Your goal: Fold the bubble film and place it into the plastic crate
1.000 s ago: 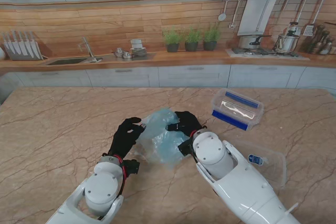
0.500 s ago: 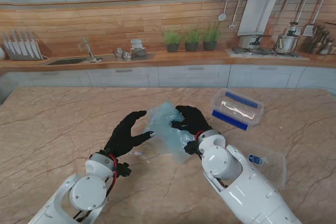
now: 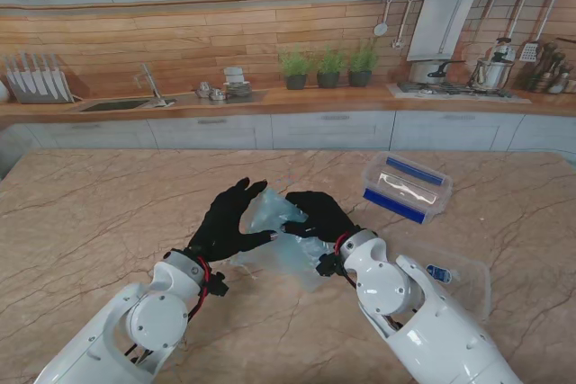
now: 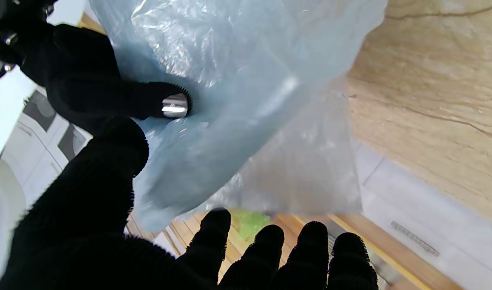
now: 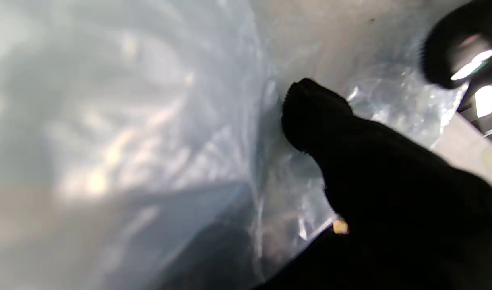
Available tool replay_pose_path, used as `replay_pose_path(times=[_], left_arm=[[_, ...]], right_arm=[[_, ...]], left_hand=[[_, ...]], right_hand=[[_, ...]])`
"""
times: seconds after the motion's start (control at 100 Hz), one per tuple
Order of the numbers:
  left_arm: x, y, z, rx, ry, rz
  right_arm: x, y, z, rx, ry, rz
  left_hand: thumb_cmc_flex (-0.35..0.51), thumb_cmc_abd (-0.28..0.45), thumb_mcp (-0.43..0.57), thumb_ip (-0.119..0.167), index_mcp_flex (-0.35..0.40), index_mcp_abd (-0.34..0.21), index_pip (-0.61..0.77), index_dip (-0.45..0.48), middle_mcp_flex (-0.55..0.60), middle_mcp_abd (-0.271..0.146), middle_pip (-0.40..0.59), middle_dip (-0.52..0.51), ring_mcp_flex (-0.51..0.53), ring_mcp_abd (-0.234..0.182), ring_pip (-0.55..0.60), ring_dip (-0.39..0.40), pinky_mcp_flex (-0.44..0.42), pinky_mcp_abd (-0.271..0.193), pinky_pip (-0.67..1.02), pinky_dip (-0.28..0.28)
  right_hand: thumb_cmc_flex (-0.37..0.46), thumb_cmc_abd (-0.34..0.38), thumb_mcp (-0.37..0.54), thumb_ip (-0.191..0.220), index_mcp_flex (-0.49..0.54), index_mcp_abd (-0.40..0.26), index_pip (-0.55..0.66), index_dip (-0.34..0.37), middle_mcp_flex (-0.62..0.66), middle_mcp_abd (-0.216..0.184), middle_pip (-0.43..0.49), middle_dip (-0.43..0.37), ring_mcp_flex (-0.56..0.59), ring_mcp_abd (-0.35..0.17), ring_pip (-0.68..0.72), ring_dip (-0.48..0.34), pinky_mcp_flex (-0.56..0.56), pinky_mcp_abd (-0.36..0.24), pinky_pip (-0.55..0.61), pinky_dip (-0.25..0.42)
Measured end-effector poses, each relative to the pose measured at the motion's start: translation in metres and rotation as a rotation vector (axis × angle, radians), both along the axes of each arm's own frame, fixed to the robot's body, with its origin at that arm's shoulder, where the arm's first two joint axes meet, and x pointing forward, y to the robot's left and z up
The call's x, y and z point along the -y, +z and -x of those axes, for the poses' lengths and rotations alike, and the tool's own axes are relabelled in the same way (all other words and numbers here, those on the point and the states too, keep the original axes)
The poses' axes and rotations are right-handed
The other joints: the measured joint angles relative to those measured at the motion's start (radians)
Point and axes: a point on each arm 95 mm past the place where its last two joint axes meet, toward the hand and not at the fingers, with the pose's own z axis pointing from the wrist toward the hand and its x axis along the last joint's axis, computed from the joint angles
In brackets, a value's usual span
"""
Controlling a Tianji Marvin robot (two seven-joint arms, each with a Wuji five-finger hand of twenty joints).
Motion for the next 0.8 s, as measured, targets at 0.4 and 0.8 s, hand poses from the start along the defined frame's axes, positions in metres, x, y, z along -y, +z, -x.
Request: replay_pose_path(times=[0.4, 0.8], left_arm=[[-0.003, -0.005, -0.005, -0.023, -0.076, 0.096], [0.000, -0.016, -0.004, -0.117, -0.078, 0.289]], right_arm=[[0.009, 0.009, 0.010, 0.007, 0.097, -0.038], [0.013, 0.012, 0.010, 0.016, 0.136, -0.036]], left_hand=[[0.001, -0.042, 0.168, 0.000, 0.000, -0.046, -0.033, 0.011, 0.058, -0.037, 0.136, 0.044, 0.171, -0.039, 0.133, 0.053, 0.126, 0.078, 0.085, 0.094], [0.031, -0.075, 0.274, -0.011, 0.001, -0.046, 0.083, 0.063, 0.358, -0.136, 0.372, 0.196, 0.356, -0.039, 0.293, 0.185, 0.095, 0.116, 0.495, 0.255]], right_hand=[[0.010, 0.031, 0.000, 0.000, -0.027, -0.051, 0.000, 0.062, -0.027, -0.012, -0.026, 0.041, -0.065, 0.000, -0.013, 0.034, -0.050, -0.010, -0.090, -0.001], [0.010, 0.066, 0.001, 0.000, -0.033, -0.074, -0.035, 0.104, -0.066, -0.012, -0.053, 0.075, -0.108, -0.005, -0.046, 0.047, -0.084, -0.010, -0.150, 0.015]])
